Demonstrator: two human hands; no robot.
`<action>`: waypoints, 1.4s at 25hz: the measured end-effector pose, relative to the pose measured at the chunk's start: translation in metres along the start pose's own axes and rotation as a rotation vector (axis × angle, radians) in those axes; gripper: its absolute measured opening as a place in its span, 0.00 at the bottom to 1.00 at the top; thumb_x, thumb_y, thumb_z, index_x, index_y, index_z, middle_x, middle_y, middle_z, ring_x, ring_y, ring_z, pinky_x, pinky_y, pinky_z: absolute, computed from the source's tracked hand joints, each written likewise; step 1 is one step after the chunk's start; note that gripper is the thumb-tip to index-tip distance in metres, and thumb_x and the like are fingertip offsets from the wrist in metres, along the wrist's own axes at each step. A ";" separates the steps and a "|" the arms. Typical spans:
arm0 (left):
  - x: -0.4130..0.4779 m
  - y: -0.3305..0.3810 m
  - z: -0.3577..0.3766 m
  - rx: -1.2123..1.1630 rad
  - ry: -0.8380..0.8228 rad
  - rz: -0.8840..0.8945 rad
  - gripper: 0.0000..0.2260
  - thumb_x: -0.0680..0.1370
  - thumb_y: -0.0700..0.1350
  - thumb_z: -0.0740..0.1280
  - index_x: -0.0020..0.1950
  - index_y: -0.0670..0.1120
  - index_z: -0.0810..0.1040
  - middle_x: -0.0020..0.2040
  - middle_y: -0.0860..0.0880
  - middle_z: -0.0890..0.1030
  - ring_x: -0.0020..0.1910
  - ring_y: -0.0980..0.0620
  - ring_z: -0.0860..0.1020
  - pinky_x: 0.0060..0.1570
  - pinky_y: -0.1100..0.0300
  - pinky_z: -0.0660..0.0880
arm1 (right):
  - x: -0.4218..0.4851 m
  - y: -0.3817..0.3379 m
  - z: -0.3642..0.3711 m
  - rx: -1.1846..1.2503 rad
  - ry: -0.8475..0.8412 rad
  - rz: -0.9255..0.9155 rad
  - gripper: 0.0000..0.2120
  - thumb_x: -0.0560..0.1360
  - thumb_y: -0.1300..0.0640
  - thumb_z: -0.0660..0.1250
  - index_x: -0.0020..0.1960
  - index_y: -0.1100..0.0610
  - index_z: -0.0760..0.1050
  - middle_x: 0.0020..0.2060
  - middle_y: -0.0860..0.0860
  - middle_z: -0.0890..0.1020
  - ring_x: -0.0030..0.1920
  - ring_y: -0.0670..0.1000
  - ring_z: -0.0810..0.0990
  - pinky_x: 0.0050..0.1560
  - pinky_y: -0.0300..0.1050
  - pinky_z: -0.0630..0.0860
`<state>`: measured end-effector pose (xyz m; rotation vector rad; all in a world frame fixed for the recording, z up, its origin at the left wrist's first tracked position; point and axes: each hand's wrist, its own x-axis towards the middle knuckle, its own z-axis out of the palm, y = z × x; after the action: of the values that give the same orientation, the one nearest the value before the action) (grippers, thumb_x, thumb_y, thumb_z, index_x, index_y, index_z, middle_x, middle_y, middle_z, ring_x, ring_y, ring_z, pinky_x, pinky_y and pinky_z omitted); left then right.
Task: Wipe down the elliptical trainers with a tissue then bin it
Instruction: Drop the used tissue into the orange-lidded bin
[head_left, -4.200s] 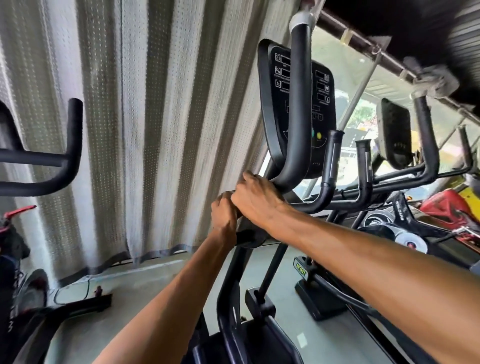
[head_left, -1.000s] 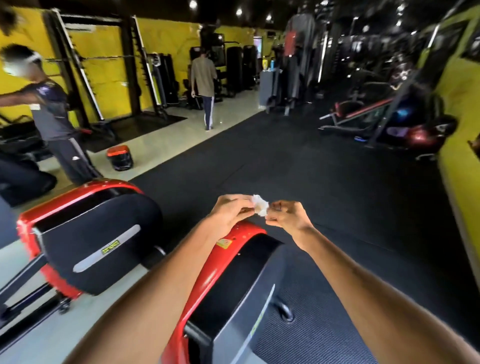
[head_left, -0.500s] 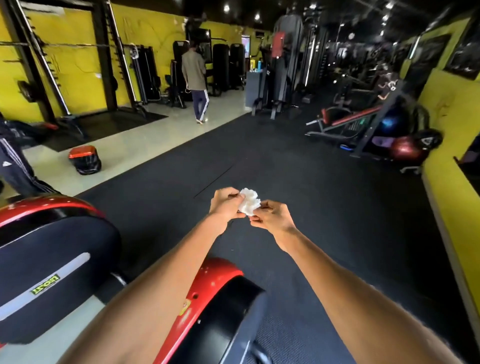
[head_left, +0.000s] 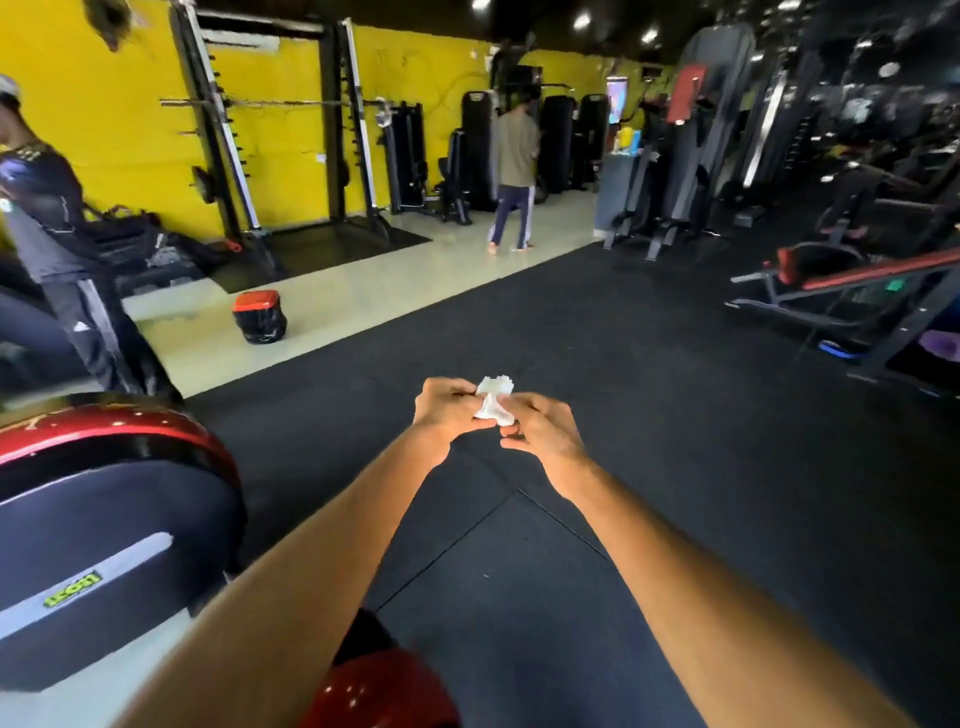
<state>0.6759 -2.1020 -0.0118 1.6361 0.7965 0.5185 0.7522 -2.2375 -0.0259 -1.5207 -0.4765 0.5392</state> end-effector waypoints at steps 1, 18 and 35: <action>0.022 0.007 0.012 -0.029 0.013 -0.020 0.05 0.71 0.31 0.76 0.38 0.35 0.82 0.49 0.35 0.85 0.47 0.43 0.87 0.52 0.48 0.85 | 0.032 -0.003 -0.010 -0.033 0.000 -0.007 0.10 0.77 0.53 0.72 0.51 0.59 0.85 0.44 0.56 0.86 0.38 0.49 0.85 0.43 0.47 0.85; 0.374 0.041 -0.051 -0.317 0.331 -0.150 0.08 0.78 0.29 0.70 0.57 0.34 0.80 0.54 0.36 0.84 0.47 0.43 0.87 0.41 0.57 0.85 | 0.461 -0.040 0.135 -0.071 -0.482 -0.068 0.03 0.77 0.60 0.73 0.46 0.54 0.81 0.42 0.53 0.86 0.38 0.47 0.85 0.38 0.40 0.82; 0.912 0.015 -0.308 -0.343 0.514 -0.255 0.02 0.80 0.34 0.70 0.47 0.38 0.81 0.46 0.40 0.84 0.37 0.48 0.84 0.36 0.59 0.84 | 0.974 -0.032 0.513 -0.078 -0.573 0.007 0.04 0.75 0.61 0.75 0.45 0.55 0.80 0.39 0.54 0.85 0.36 0.50 0.83 0.43 0.47 0.84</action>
<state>1.0698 -1.2233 -0.0102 1.0732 1.2003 0.8561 1.2198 -1.2405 -0.0324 -1.4294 -0.9397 0.9781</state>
